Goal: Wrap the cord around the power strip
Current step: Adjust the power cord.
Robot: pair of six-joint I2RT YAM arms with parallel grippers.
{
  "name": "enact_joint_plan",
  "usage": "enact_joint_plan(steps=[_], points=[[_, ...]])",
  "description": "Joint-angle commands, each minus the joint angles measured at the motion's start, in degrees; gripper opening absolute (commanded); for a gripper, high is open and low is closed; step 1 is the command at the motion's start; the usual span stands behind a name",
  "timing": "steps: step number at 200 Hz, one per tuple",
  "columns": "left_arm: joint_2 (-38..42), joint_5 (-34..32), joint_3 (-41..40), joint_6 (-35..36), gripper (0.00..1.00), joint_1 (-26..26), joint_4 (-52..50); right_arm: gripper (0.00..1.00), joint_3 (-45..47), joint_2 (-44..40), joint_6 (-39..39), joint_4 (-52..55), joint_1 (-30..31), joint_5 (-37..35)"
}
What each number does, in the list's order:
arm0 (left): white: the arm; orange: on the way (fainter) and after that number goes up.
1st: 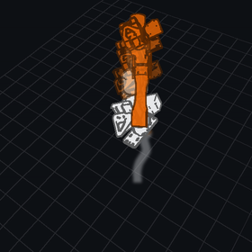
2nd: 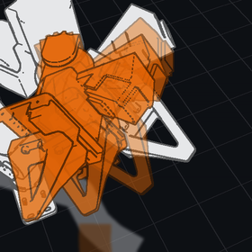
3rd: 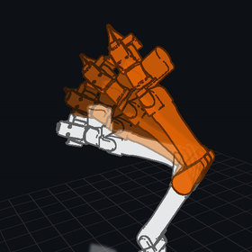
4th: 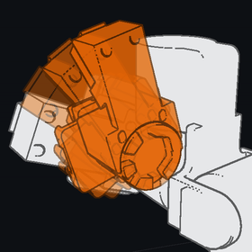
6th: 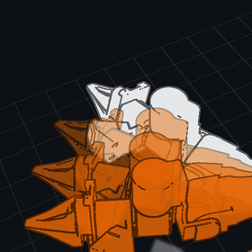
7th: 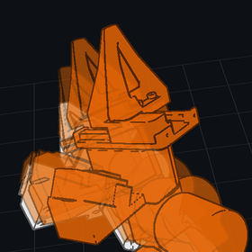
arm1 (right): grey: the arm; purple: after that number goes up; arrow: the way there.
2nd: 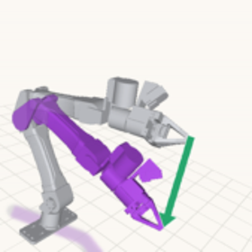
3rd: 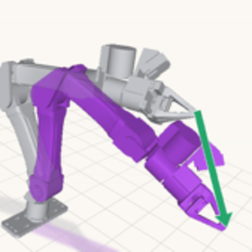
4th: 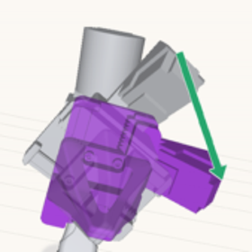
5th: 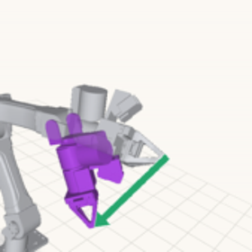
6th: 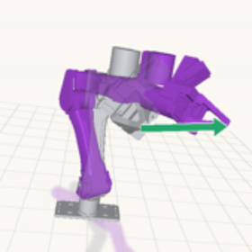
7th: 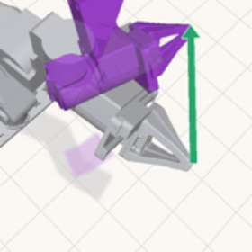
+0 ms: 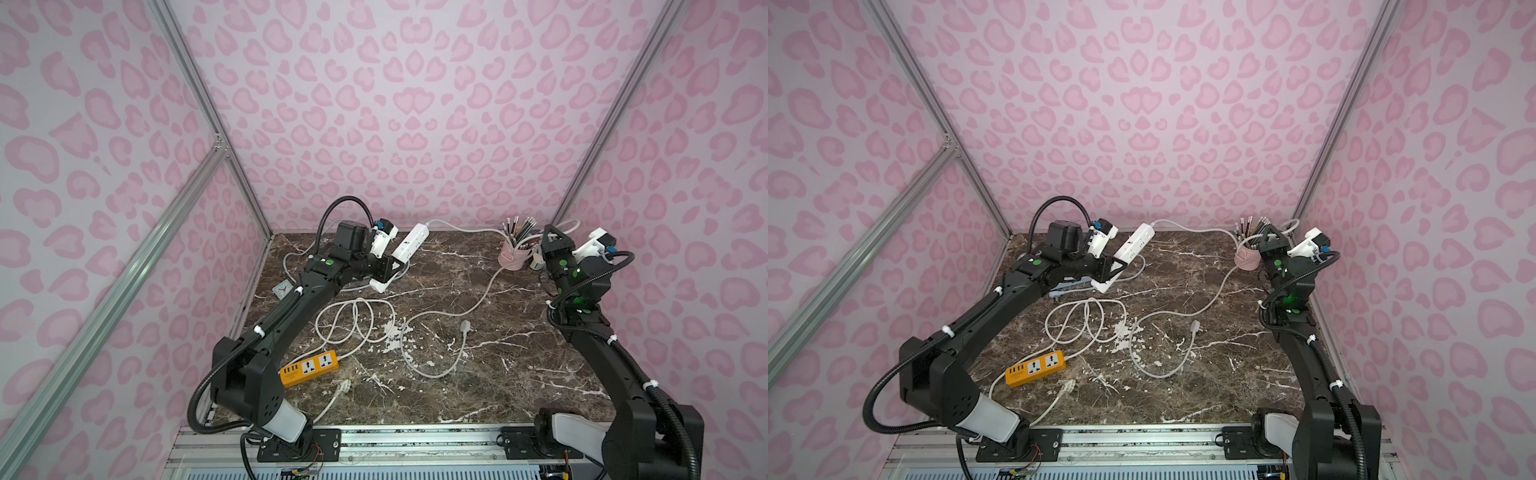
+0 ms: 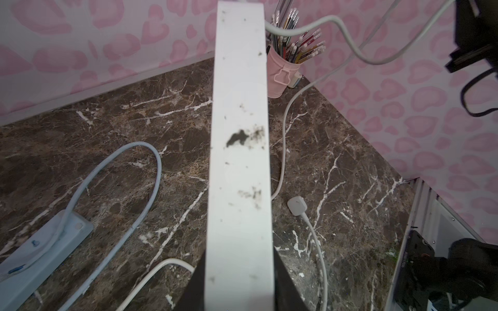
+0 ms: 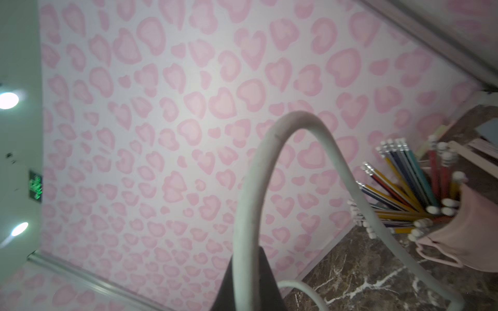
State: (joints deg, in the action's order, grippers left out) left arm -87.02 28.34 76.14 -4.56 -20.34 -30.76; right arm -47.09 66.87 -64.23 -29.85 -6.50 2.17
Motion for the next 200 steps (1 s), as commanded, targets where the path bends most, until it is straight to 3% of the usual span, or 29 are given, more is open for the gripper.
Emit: enact_joint_plan(steps=[1,16,43,58,76,97,120,158,200], points=[[4.79,1.20,-1.33,-5.94,0.03,5.43,9.50,0.00,-0.87,-0.79,-1.34,20.26,-0.39,-12.80],[5.95,0.99,-1.03,-10.55,0.03,7.89,14.74,0.00,5.26,-2.22,-0.77,16.27,-0.27,-9.17],[5.61,5.08,-0.82,-16.05,0.03,6.45,30.17,0.00,13.04,-2.87,0.67,13.86,0.70,-1.54],[3.70,6.96,1.31,-15.07,0.03,4.34,34.06,0.09,13.32,-1.83,5.16,14.33,1.28,3.96],[0.41,10.57,6.11,-9.96,0.03,1.14,31.03,0.24,10.85,-0.73,11.61,18.71,1.82,8.63],[-1.72,13.84,8.08,-7.16,0.03,-0.53,29.31,0.52,5.92,0.74,19.92,28.48,2.32,11.03],[-1.92,14.33,8.86,-6.48,0.03,-0.54,29.05,0.68,4.27,-1.04,27.32,36.02,2.37,9.24],[-3.64,18.79,13.21,-4.78,0.03,-1.86,23.32,0.73,0.41,-6.36,41.39,32.37,9.62,0.30],[-4.37,20.24,15.18,-0.62,0.03,-4.78,16.44,0.78,-2.05,-1.02,50.42,11.29,16.29,8.30]])
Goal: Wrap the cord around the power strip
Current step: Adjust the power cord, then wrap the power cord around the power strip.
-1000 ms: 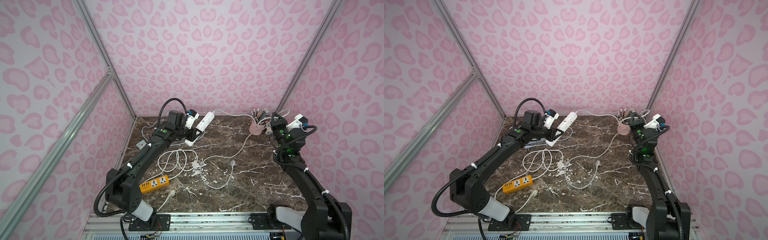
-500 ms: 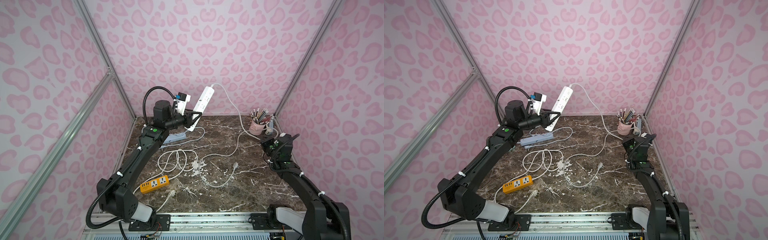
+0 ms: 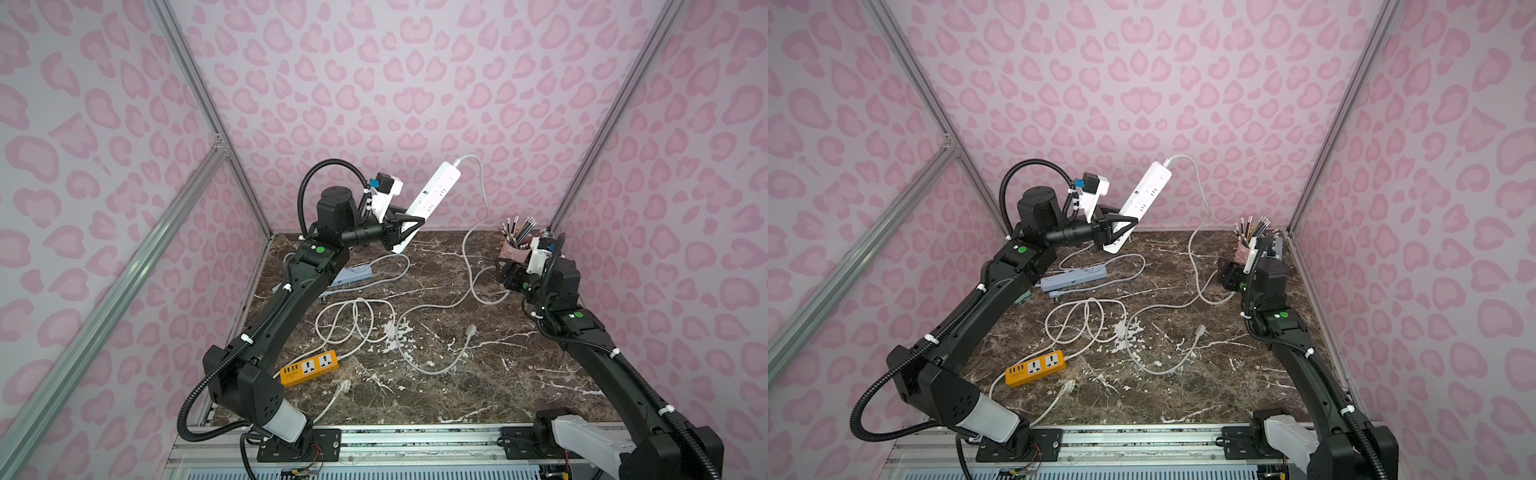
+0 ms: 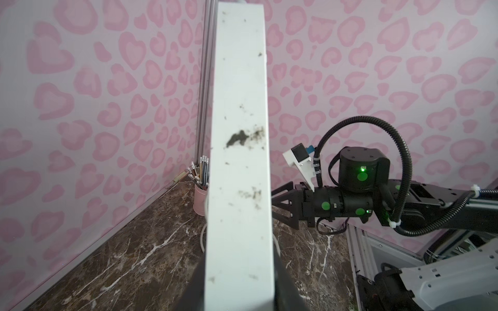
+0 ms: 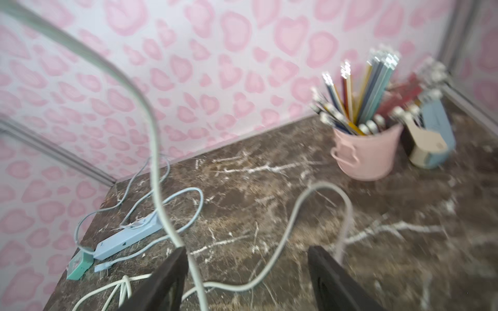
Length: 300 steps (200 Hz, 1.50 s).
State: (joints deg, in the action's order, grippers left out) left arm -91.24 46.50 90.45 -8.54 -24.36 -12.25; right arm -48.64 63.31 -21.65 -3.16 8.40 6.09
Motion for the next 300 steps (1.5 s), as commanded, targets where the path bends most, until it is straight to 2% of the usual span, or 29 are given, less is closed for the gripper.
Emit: enact_joint_plan(steps=[1,39,60,79,95,106,123,141,158,172,184,214,231,249,261,276,300], points=[[-0.16,2.05,0.86,3.40,0.03,-0.77,-2.12,0.78,-0.40,2.71,7.85,-15.70,1.37,4.55],[1.14,2.77,-1.29,2.10,0.03,-0.96,-1.20,0.78,1.34,7.86,6.07,-33.32,1.60,5.06],[1.77,4.07,-3.15,-0.04,0.03,-0.97,1.25,0.72,1.54,10.67,8.50,-39.49,2.64,2.82],[1.75,4.72,-4.44,-2.12,0.03,-1.01,3.25,0.56,0.96,14.06,12.06,-42.26,3.75,1.38],[1.36,3.37,-4.59,-4.31,0.03,-0.89,4.35,0.29,2.26,15.32,14.63,-45.32,5.24,-0.78],[0.75,0.49,-4.30,-6.53,0.03,-0.19,4.71,0.16,2.42,15.81,16.62,-43.72,6.68,-2.57],[-0.75,-1.51,-3.71,-10.35,0.03,1.41,6.31,0.05,0.66,16.87,19.97,-35.84,9.41,-5.78],[-1.91,-3.15,-2.75,-12.30,0.03,1.92,8.21,0.00,-1.15,18.28,23.71,-27.58,12.66,-8.64],[-3.83,-5.08,-0.20,-11.74,0.03,1.94,7.28,0.00,-5.87,21.64,28.71,-13.82,16.79,-10.97],[-5.57,-9.01,2.28,-8.27,0.03,1.55,4.07,0.00,-8.83,24.27,33.40,-5.45,21.03,-14.49],[-7.67,-15.24,4.79,-3.47,0.03,0.79,-1.13,0.00,-12.10,26.53,36.15,1.78,24.69,-19.60],[-12.75,-26.94,8.16,9.83,0.03,-0.10,-10.88,0.00,-13.33,26.14,42.87,6.63,31.06,-29.77],[-13.34,-30.90,6.11,16.26,0.03,-0.08,-11.38,0.00,-13.63,23.47,47.20,8.03,33.57,-29.63],[-12.79,-29.87,2.40,23.01,0.03,-0.23,-10.31,0.00,-12.54,20.01,55.57,8.73,36.92,-26.37],[-11.55,-27.57,-1.34,27.24,0.03,-0.43,-8.16,0.00,-12.31,18.21,60.80,8.73,38.25,-26.65],[-9.10,-24.15,-7.02,32.92,0.03,-0.60,-5.30,0.00,-16.39,17.73,62.68,12.63,37.74,-26.09],[-4.99,-22.52,-15.16,39.68,0.03,-0.68,0.47,0.00,-23.75,16.71,66.20,19.98,36.04,-22.07]])
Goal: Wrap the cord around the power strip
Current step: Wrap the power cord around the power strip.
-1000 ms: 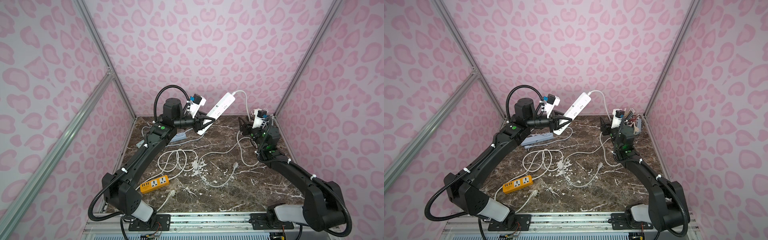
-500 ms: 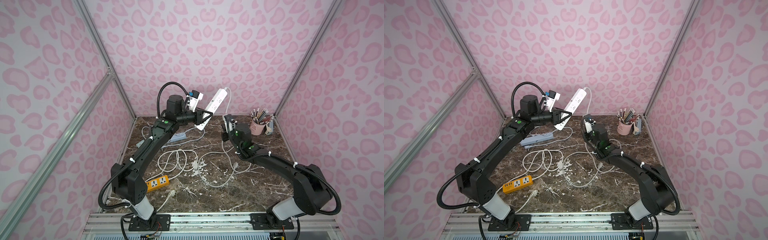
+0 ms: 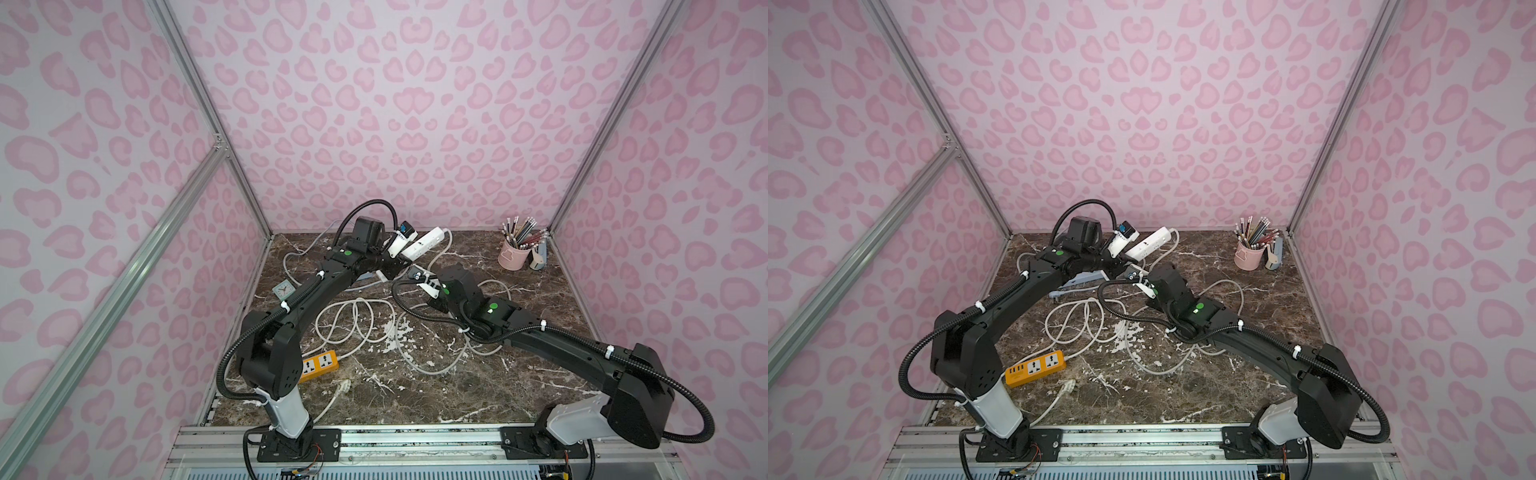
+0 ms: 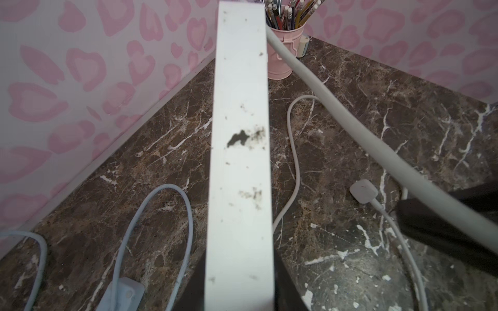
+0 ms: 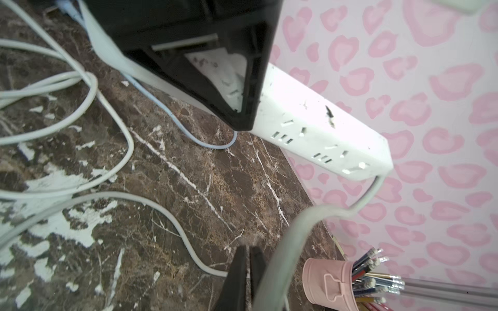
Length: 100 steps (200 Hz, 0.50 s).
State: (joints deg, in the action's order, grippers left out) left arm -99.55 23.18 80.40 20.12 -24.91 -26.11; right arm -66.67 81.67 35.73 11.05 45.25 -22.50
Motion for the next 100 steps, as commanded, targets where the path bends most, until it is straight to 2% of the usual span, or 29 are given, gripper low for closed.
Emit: enact_joint_plan(steps=[1,18,44,100], points=[[3.53,0.85,-5.45,11.19,0.03,-0.14,14.64,0.00,-5.95,-1.71,9.10,6.02,-0.84,6.69],[5.50,1.63,-9.33,13.69,0.03,-0.23,17.68,0.00,-8.48,-2.48,13.86,8.04,-1.62,8.20],[8.32,3.44,-12.93,16.87,0.03,-1.38,19.93,0.00,-15.75,-0.56,15.72,13.79,-3.87,11.10],[11.75,5.57,-15.82,20.61,0.03,-6.05,15.85,0.07,-25.02,3.45,18.31,17.49,-11.89,16.37]])
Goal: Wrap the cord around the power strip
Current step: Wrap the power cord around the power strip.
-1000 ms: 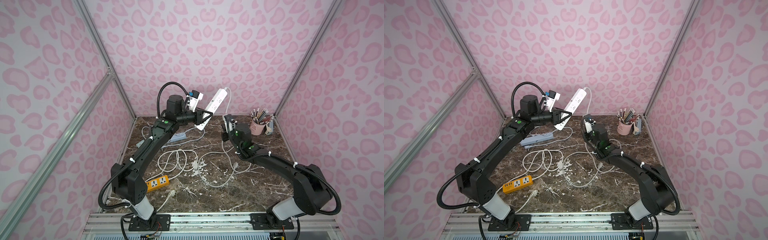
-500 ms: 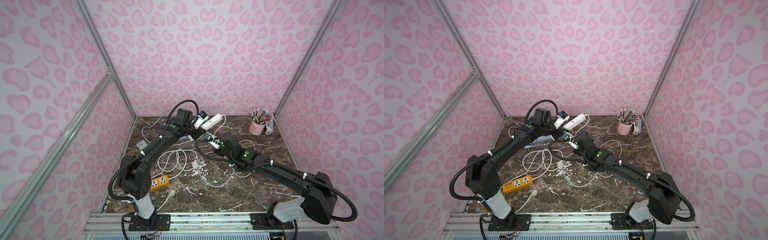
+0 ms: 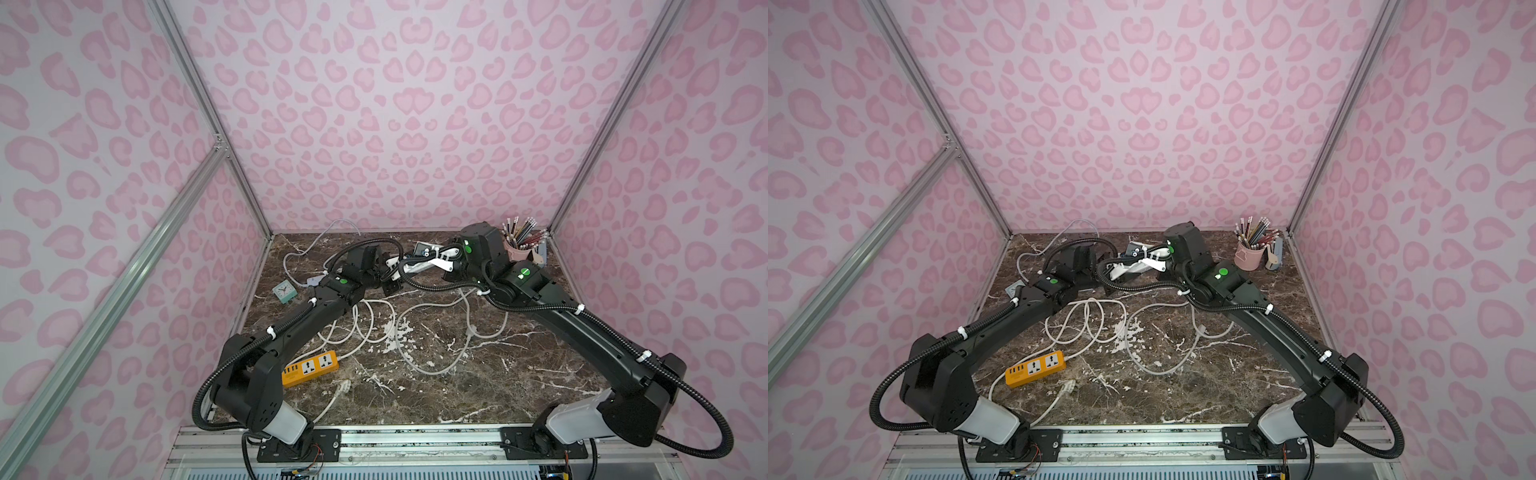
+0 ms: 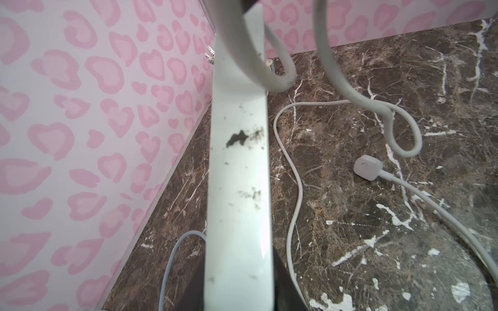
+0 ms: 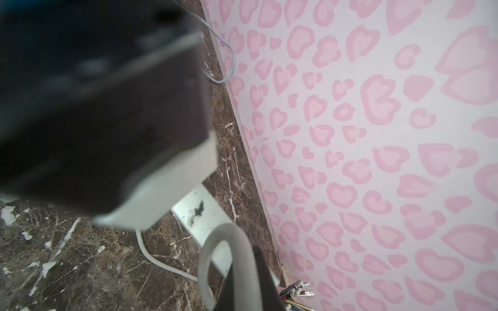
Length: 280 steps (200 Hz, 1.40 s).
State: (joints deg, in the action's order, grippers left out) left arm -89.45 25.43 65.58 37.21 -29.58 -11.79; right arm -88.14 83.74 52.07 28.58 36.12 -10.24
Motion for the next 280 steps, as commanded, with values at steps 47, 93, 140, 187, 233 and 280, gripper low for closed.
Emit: enact_joint_plan(steps=[47,93,140,187,233,280], points=[[5.66,0.89,-3.35,4.52,0.03,-2.40,0.12,0.17,-8.10,5.81,1.84,3.08,-9.15,5.47],[7.32,7.66,-1.13,3.95,0.03,-2.41,-1.63,0.34,-6.35,6.73,-2.59,0.60,-13.79,13.28],[9.30,19.12,-1.90,-3.23,0.03,-1.82,5.32,0.50,-2.22,5.67,-9.64,-2.94,-20.68,30.21],[10.08,27.55,-3.48,-17.02,0.03,-0.91,20.16,0.81,8.35,3.19,-20.21,-16.25,-26.09,42.90],[10.71,29.67,-5.44,-30.14,0.03,0.81,33.55,0.85,17.14,2.91,-27.79,-28.43,-29.61,46.53],[9.66,28.59,-3.03,-32.91,0.03,1.16,32.36,0.79,21.78,5.68,-33.76,-40.35,-29.13,49.81]])
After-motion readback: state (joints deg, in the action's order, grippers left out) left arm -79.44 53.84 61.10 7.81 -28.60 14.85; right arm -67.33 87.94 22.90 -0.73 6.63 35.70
